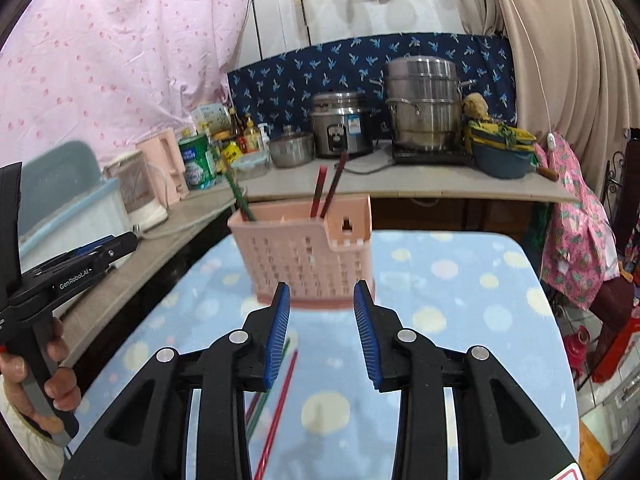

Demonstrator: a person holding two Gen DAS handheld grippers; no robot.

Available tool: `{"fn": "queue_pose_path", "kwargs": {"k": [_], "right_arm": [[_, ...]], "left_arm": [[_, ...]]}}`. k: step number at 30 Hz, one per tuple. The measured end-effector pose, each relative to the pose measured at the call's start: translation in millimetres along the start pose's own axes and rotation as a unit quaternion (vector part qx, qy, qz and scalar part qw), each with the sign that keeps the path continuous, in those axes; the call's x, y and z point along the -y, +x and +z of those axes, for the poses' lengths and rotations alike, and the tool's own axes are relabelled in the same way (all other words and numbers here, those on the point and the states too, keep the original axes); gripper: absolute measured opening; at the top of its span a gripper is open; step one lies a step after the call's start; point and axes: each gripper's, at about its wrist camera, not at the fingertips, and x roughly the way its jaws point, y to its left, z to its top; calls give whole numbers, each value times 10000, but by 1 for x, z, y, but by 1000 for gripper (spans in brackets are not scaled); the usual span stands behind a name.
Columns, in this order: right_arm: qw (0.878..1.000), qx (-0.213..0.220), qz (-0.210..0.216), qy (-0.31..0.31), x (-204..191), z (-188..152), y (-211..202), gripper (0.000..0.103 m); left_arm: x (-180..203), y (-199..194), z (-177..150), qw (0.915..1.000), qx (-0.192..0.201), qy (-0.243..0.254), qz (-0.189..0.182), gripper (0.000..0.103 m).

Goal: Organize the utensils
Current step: 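Move both open tools back over the remaining chopsticks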

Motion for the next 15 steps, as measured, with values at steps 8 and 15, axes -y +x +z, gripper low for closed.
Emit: {"fn": "queue_pose_path", "kwargs": {"k": [8,15], "right_arm": [[9974,-717,55,-38,-10,-76,-13,32],[9930,-1156,147,-198,-31,-125,-10,32]], "left_arm": [[-5,-10,-61,9987,-504,-88,30,39],[1,-19,-99,9971,-743,101,110,39]]}}
